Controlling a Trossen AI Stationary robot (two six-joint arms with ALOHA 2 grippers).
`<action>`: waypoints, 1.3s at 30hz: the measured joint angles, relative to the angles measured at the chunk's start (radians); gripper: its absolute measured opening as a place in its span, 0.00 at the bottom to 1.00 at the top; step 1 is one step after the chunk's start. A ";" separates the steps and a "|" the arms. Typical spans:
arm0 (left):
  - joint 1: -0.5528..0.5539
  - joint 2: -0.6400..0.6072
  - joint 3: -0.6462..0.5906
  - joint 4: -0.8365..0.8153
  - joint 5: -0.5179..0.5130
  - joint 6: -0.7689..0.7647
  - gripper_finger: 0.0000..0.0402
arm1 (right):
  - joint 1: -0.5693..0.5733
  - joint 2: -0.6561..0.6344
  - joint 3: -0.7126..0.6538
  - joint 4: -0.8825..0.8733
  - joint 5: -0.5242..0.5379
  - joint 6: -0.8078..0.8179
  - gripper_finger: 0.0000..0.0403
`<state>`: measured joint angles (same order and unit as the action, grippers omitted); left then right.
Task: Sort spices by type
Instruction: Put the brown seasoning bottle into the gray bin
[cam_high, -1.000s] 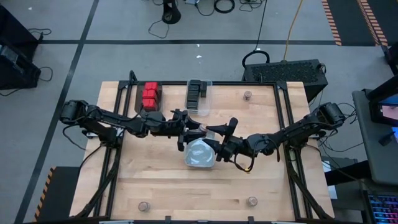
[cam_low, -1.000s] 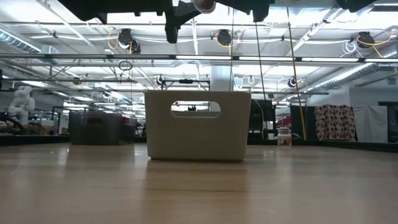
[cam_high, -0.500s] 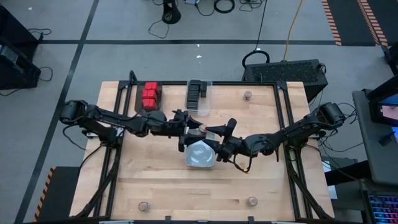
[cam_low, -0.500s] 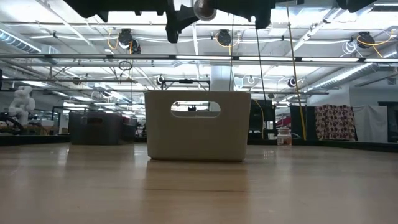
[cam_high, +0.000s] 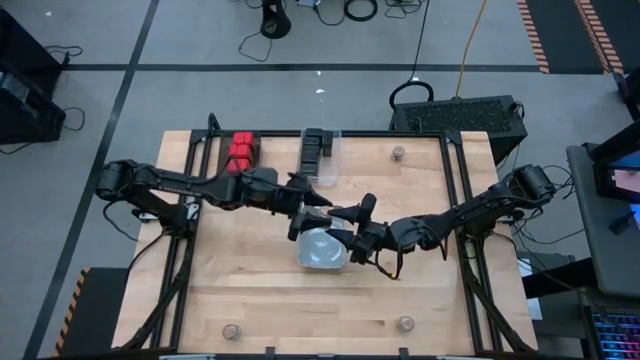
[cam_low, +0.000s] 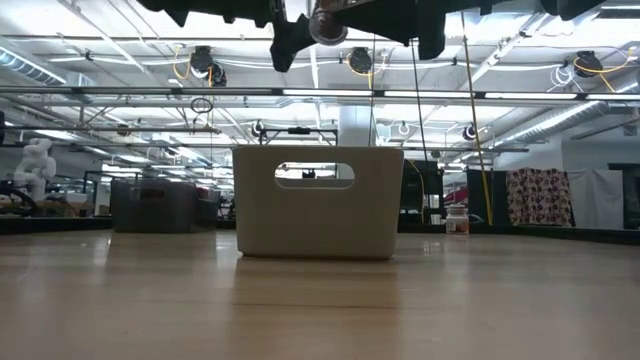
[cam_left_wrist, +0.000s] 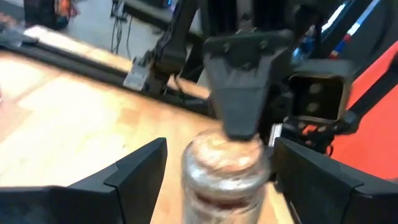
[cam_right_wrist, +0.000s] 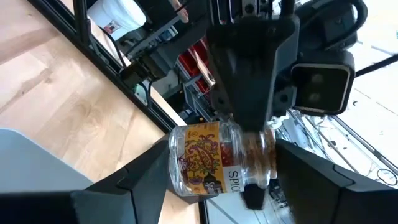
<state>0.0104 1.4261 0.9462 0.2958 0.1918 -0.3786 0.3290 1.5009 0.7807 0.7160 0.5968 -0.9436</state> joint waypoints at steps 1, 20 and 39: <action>0.003 0.000 0.010 -0.034 0.001 0.000 0.74 | 0.000 0.000 0.000 0.000 0.000 0.000 0.62; 0.010 0.000 0.026 -0.066 0.003 0.029 0.74 | 0.000 0.000 0.000 -0.002 0.001 0.008 0.62; 0.011 0.000 0.025 -0.069 -0.004 0.054 0.45 | 0.002 0.000 0.000 0.014 0.034 0.013 0.73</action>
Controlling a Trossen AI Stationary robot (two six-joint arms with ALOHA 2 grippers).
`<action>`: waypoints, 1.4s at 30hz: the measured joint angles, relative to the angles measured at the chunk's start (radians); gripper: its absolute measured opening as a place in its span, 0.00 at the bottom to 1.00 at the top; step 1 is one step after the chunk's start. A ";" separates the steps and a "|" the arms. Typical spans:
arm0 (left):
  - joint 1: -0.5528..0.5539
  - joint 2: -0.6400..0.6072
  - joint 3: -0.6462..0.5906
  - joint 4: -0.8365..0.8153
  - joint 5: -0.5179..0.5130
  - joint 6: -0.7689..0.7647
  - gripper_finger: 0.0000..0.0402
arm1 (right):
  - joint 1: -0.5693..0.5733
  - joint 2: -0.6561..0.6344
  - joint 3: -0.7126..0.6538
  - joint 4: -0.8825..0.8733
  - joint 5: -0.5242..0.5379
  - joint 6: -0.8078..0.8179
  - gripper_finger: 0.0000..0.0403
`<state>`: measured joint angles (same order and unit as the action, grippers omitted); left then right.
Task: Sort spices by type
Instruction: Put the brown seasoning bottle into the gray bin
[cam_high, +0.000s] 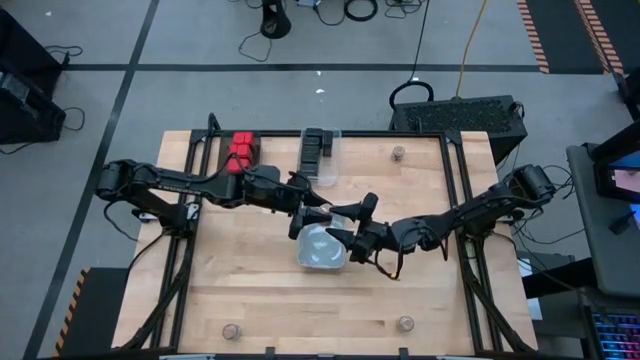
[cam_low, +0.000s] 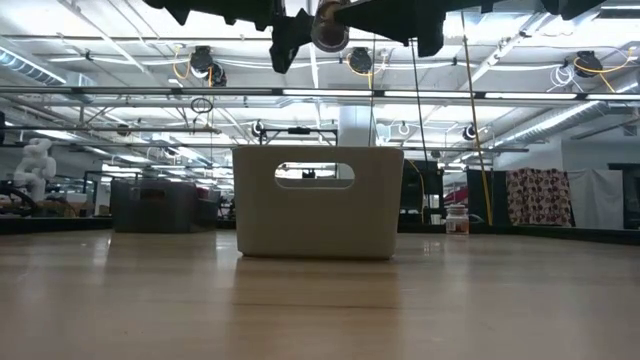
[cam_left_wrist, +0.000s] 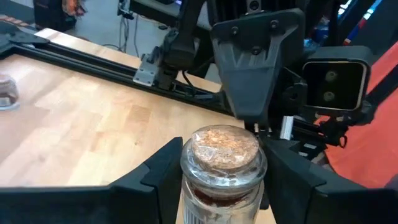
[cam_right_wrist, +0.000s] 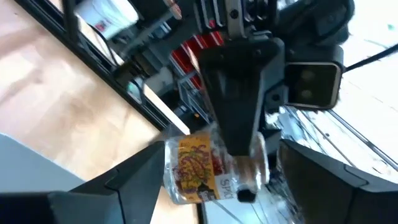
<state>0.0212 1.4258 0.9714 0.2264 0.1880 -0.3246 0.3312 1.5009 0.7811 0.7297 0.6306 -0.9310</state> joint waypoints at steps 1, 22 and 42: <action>0.000 0.000 0.000 0.000 -0.007 0.005 0.45 | 0.002 -0.001 0.000 0.001 0.023 -0.006 0.74; -0.006 0.001 -0.237 0.202 -0.170 0.121 0.45 | 0.054 -0.088 0.001 -0.149 0.311 0.014 0.75; -0.016 0.286 -0.373 0.579 -0.258 0.236 0.45 | 0.002 -0.087 0.001 -0.164 0.247 0.127 0.75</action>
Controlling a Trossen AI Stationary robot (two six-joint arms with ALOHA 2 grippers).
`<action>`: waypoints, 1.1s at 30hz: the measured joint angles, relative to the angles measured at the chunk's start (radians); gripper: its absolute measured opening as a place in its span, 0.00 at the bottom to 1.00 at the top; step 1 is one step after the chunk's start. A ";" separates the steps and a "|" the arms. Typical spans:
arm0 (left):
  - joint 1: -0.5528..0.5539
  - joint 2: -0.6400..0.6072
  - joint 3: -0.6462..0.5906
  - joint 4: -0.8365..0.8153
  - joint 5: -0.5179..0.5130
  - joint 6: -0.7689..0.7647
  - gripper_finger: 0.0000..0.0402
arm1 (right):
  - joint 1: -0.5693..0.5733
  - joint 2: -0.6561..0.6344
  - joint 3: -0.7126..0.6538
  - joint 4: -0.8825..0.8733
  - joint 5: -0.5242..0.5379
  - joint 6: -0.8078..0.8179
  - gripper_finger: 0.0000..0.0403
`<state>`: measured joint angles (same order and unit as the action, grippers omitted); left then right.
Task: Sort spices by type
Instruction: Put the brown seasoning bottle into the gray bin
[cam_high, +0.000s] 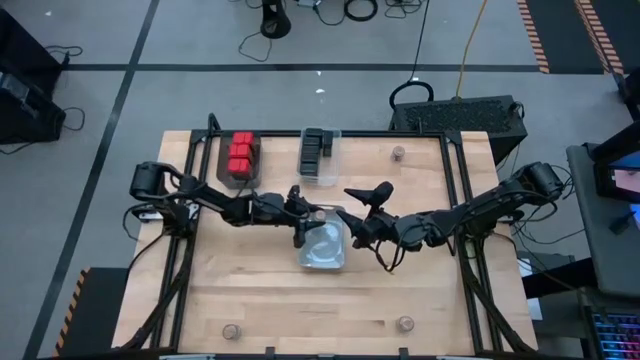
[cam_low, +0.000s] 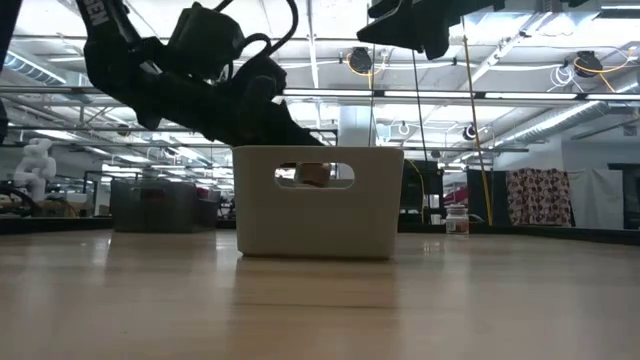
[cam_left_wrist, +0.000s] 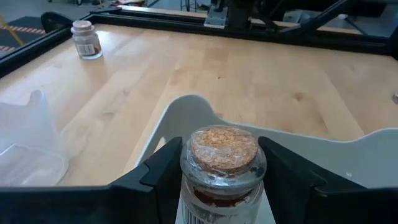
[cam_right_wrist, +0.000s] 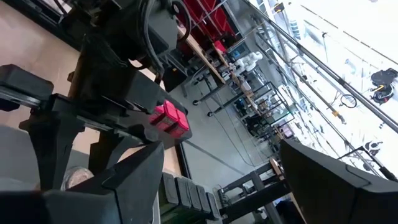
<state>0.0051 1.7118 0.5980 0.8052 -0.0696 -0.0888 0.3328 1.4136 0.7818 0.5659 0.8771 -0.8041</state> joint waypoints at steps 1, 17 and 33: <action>0.000 0.000 0.000 -0.002 0.000 0.001 0.45 | 0.000 0.000 0.000 0.000 0.000 0.000 0.75; -0.017 0.010 0.062 -0.012 0.016 0.093 0.45 | -0.045 0.000 0.000 -0.010 -0.049 0.017 0.75; -0.033 0.183 0.273 -0.229 -0.014 0.097 0.45 | -0.046 0.000 0.000 -0.017 -0.047 0.017 0.75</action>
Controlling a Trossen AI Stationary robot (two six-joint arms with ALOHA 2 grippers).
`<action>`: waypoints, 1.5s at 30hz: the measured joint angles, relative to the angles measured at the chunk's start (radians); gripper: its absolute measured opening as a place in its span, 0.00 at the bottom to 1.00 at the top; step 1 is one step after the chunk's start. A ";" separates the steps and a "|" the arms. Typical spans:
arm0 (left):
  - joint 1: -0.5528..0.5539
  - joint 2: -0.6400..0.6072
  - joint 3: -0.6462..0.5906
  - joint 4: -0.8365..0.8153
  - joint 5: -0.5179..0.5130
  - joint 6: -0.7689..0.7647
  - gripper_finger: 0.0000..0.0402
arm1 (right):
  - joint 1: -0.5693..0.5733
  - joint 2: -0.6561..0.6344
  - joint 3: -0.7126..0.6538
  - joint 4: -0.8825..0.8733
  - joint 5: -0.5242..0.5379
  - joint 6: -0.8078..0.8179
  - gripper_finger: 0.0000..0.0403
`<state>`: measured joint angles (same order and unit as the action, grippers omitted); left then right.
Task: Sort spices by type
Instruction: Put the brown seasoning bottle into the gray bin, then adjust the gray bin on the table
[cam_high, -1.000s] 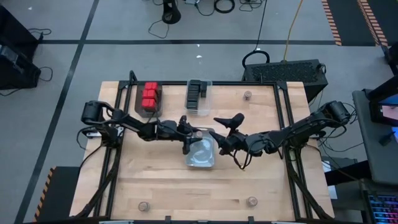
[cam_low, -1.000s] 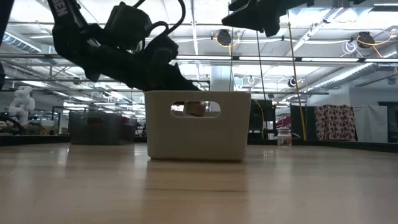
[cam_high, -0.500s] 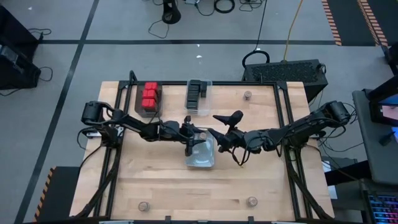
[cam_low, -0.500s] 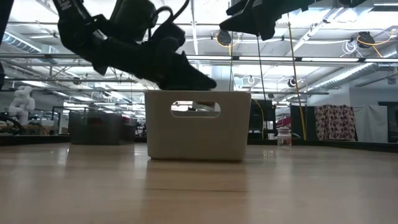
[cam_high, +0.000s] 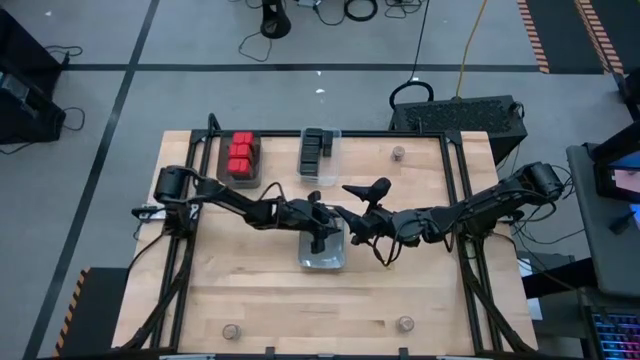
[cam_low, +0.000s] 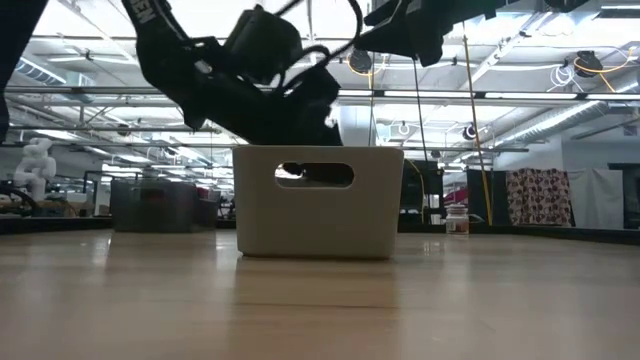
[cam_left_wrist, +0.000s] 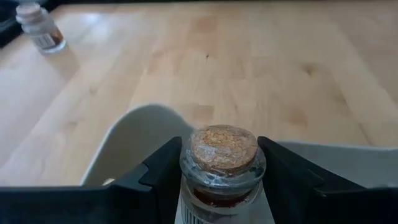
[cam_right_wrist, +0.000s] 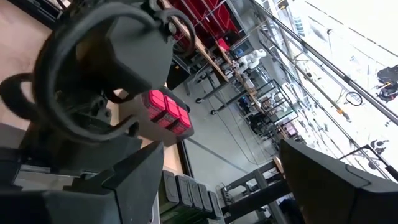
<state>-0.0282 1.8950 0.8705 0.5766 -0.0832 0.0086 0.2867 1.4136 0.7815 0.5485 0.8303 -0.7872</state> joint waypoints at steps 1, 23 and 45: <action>0.000 0.004 0.002 -0.004 -0.001 0.000 0.45 | 0.000 0.000 0.000 -0.001 0.000 0.000 0.75; 0.020 0.016 0.007 -0.047 -0.007 -0.003 0.56 | 0.000 0.000 0.000 -0.001 0.002 -0.002 0.74; 0.019 -0.021 0.007 -0.041 -0.033 -0.003 0.70 | 0.000 0.000 0.000 -0.001 0.002 -0.007 0.73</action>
<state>-0.0097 1.8740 0.8780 0.5352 -0.1162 0.0055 0.2867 1.4136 0.7811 0.5476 0.8326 -0.7945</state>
